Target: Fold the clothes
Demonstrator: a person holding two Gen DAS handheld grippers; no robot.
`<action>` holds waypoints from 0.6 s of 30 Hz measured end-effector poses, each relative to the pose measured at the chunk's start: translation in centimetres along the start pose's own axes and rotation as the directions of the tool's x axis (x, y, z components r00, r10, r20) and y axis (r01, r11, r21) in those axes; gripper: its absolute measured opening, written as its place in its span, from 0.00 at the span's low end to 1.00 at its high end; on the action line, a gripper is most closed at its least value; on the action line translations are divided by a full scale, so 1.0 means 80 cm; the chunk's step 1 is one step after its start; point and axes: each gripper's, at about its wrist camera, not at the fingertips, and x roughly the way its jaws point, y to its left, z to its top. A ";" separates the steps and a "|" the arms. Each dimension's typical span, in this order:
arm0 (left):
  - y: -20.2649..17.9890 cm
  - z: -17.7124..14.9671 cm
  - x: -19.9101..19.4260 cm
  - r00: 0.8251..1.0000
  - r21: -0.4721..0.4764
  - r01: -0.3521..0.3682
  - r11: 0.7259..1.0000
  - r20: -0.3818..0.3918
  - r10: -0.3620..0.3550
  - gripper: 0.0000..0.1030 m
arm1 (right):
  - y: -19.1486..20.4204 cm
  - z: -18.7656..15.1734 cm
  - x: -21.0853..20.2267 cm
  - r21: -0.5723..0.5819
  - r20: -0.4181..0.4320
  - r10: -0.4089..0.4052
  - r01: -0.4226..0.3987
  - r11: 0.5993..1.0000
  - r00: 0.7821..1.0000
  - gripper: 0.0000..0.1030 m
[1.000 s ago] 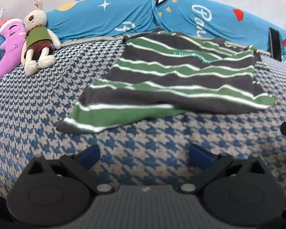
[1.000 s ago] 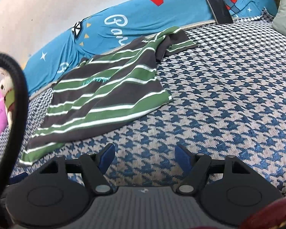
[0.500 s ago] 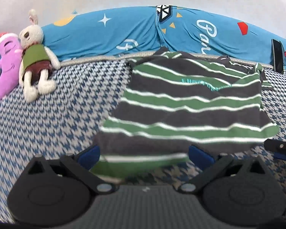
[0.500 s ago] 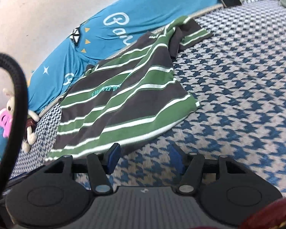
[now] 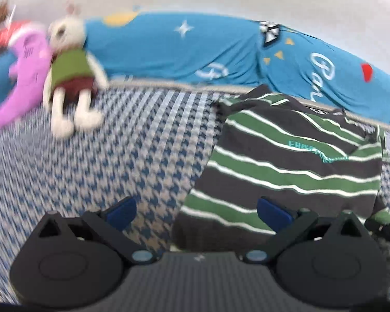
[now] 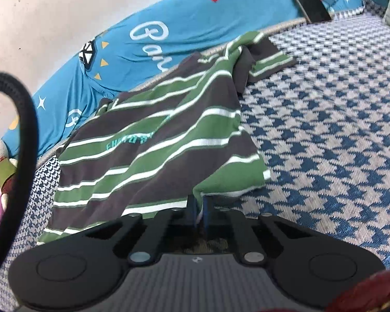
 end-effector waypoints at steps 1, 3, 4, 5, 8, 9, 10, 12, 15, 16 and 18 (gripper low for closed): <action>0.005 0.000 0.001 1.000 -0.031 0.010 0.999 -0.005 -0.010 1.00 | 0.004 0.000 -0.005 -0.018 0.019 -0.006 0.006 1.000 1.000 0.06; 0.013 -0.001 0.000 1.000 -0.082 0.009 0.997 0.002 -0.009 1.00 | 0.008 0.002 -0.020 -0.046 0.068 -0.018 0.021 0.999 0.998 0.06; 0.017 -0.002 0.000 1.000 -0.101 0.006 0.995 0.009 -0.005 1.00 | 0.010 0.003 -0.028 -0.060 0.093 -0.024 0.029 0.998 0.995 0.05; 0.019 -0.003 -0.001 1.000 -0.113 0.003 0.994 0.015 -0.001 1.00 | 0.012 0.004 -0.036 -0.074 0.118 -0.029 0.038 0.997 0.993 0.05; 0.020 -0.008 -0.003 1.000 -0.111 -0.008 0.994 0.029 0.011 1.00 | 0.019 0.008 -0.058 -0.113 0.192 -0.042 0.064 0.991 0.981 0.05; 0.018 -0.011 -0.005 0.999 -0.101 -0.017 0.995 0.037 0.021 1.00 | 0.021 0.009 -0.066 -0.126 0.217 -0.045 0.074 0.989 0.975 0.05; 0.017 -0.013 -0.007 0.998 -0.090 -0.027 0.996 0.045 0.031 1.00 | 0.023 0.010 -0.073 -0.136 0.239 -0.052 0.086 0.987 0.970 0.05; 0.016 -0.021 -0.011 0.998 -0.075 -0.028 0.997 0.049 0.032 1.00 | 0.019 0.013 -0.082 -0.134 0.268 -0.098 0.138 0.981 0.958 0.05; 0.015 -0.036 -0.015 0.999 -0.073 -0.016 0.997 0.039 0.019 1.00 | 0.014 0.016 -0.091 -0.125 0.305 -0.176 0.223 0.967 0.936 0.05; 0.016 -0.041 -0.016 0.999 -0.079 -0.010 0.997 0.032 0.012 1.00 | 0.013 0.016 -0.091 -0.118 0.304 -0.199 0.245 0.962 0.931 0.05; 0.016 -0.052 -0.017 1.000 -0.087 -0.003 0.996 0.018 0.004 1.00 | 0.009 0.016 -0.092 -0.087 0.309 -0.245 0.284 0.955 0.919 0.11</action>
